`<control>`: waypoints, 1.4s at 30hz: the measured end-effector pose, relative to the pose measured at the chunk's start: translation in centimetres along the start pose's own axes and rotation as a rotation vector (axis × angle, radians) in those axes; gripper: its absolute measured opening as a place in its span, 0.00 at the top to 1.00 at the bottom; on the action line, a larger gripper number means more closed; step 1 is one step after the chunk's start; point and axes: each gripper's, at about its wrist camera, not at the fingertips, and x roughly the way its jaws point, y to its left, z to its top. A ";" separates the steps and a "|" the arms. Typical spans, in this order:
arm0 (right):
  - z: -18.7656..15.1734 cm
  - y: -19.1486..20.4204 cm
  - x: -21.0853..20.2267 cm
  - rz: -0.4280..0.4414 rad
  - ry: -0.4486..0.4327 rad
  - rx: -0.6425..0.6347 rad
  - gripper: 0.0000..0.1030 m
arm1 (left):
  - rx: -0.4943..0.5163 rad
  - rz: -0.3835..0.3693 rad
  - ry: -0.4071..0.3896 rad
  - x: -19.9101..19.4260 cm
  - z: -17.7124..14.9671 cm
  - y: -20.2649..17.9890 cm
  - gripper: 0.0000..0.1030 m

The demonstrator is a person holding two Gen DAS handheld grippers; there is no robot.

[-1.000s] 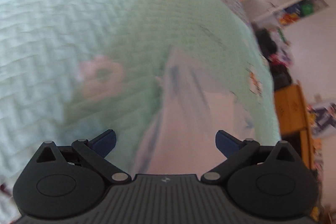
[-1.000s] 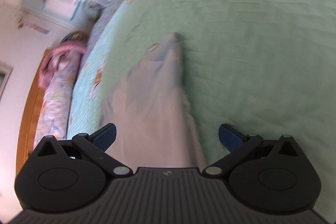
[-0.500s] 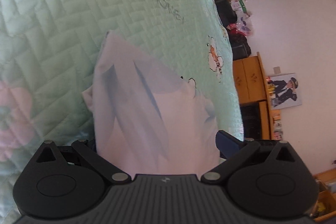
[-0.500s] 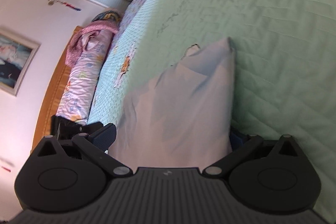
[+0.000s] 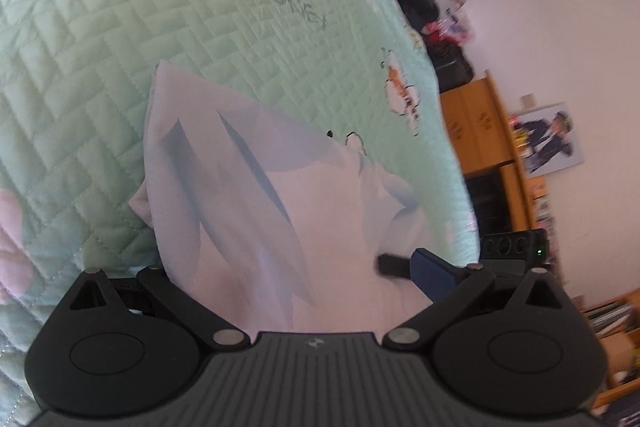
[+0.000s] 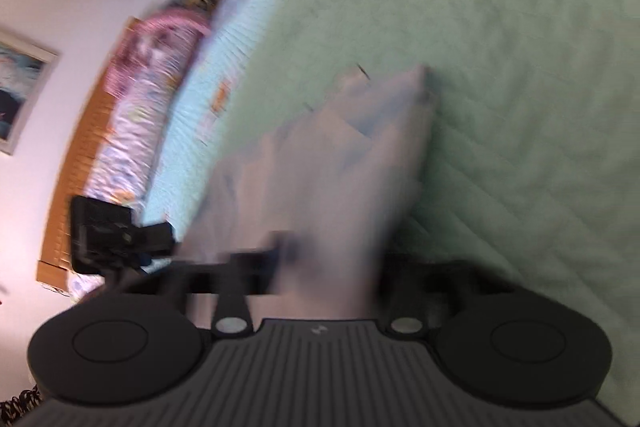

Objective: Fold clothes

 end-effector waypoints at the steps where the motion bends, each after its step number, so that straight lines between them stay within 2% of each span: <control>1: -0.3 -0.2 -0.1 0.003 -0.009 0.004 0.86 | 0.003 0.009 -0.005 0.0 0.1 -0.2 0.02; 2: -0.6 -0.3 -0.1 0.007 -0.018 0.007 0.86 | 0.009 0.015 -0.011 -0.1 0.1 -0.2 0.07; 3: -0.7 -0.5 -0.2 0.012 -0.027 0.022 0.86 | 0.009 0.022 -0.017 -0.1 0.1 -0.1 0.39; 4: -0.9 -0.6 -0.3 0.017 -0.035 0.032 0.86 | -0.016 0.030 -0.019 0.0 0.1 0.4 0.86; 9: -1.6 -0.7 -1.0 0.033 -0.083 0.078 0.87 | -0.026 -0.025 -0.051 0.0 -0.4 0.7 0.86; 14: -2.3 0.1 -2.3 0.124 -0.152 0.128 0.88 | 0.007 -0.058 -0.093 -1.2 -0.3 -0.8 0.86; 18: -2.6 2.7 -3.4 0.123 -0.185 0.092 0.88 | 0.024 -0.066 -0.123 -2.9 -0.2 -2.2 0.86; 23: -2.9 8.4 -4.2 0.152 -0.210 0.008 0.88 | 0.057 -0.107 -0.195 -8.0 -1.1 -3.6 0.86; 27: -3.7 14.9 -2.8 0.183 -0.188 -0.085 0.88 | 0.080 -0.110 -0.273 -14.6 -2.4 -3.4 0.86; 32: -4.5 22.9 1.9 0.277 -0.116 -0.160 0.88 | 0.052 -0.075 -0.406 -25.9 -5.4 -0.7 0.86; 39: -6.7 33.2 14.2 0.435 0.062 -0.173 0.88 | -0.058 0.041 -0.576 -42.5 -9.3 6.2 0.86; 42: -8.2 37.2 19.6 0.487 0.138 -0.156 0.88 | -0.096 0.082 -0.620 -48.6 -10.6 8.6 0.86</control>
